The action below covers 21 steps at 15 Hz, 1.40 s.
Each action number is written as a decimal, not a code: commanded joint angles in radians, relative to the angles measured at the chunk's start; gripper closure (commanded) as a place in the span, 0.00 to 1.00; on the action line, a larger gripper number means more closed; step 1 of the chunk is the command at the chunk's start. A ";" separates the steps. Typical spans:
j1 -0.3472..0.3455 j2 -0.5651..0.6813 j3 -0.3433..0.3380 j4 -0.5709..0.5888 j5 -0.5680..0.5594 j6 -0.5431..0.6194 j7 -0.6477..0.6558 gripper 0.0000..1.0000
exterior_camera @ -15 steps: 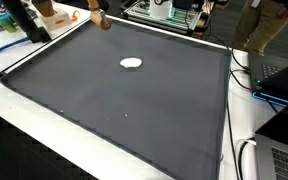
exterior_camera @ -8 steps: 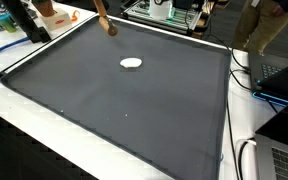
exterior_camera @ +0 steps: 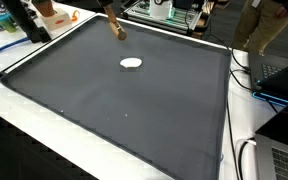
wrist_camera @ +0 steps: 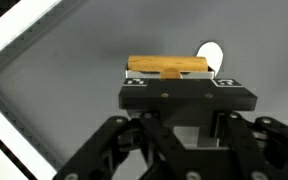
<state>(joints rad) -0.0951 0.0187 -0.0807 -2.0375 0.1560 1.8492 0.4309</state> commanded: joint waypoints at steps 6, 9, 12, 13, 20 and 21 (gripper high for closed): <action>-0.014 0.094 -0.035 0.132 0.022 -0.039 0.133 0.77; -0.020 0.140 -0.060 0.188 0.000 -0.023 0.238 0.77; -0.020 0.202 -0.083 0.246 -0.034 0.023 0.353 0.77; -0.019 0.222 -0.090 0.263 -0.050 0.038 0.384 0.77; -0.007 0.345 -0.105 0.388 -0.138 0.040 0.527 0.77; -0.005 0.356 -0.103 0.398 -0.143 0.040 0.534 0.77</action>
<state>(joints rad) -0.1137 0.3332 -0.1721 -1.6984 0.0386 1.9152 0.9251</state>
